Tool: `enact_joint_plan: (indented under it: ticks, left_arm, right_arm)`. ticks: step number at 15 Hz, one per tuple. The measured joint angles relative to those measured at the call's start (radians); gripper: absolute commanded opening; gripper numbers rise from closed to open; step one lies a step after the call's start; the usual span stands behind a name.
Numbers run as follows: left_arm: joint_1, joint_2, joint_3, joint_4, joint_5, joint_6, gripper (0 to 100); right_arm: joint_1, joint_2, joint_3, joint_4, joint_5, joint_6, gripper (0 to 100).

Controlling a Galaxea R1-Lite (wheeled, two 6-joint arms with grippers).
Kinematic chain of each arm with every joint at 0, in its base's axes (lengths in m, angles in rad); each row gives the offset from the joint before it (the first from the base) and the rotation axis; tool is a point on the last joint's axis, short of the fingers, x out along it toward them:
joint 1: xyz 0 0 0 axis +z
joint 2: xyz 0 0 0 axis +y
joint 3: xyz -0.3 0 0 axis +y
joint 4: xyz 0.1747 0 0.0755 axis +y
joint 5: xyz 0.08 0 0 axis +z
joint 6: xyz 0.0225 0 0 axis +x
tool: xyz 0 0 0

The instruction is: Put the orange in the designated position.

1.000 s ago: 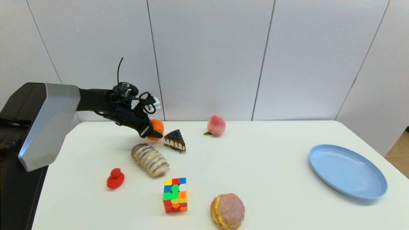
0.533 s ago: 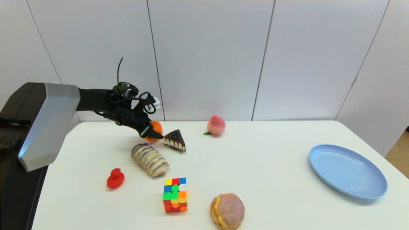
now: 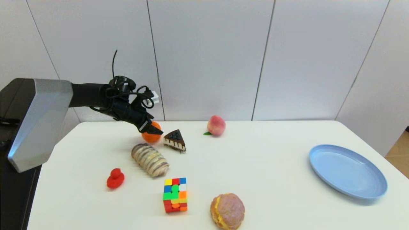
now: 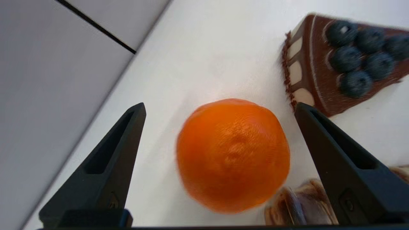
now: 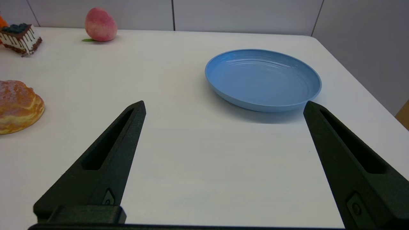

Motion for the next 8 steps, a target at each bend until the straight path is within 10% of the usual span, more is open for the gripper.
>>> enact_joint_plan:
  ticks: [8]
  left_arm:
    - [0.11,-0.412,0.1,0.078,0.0,-0.043,100]
  right_arm:
    - [0.0,0.0,0.0,0.0,0.0,0.0,100]
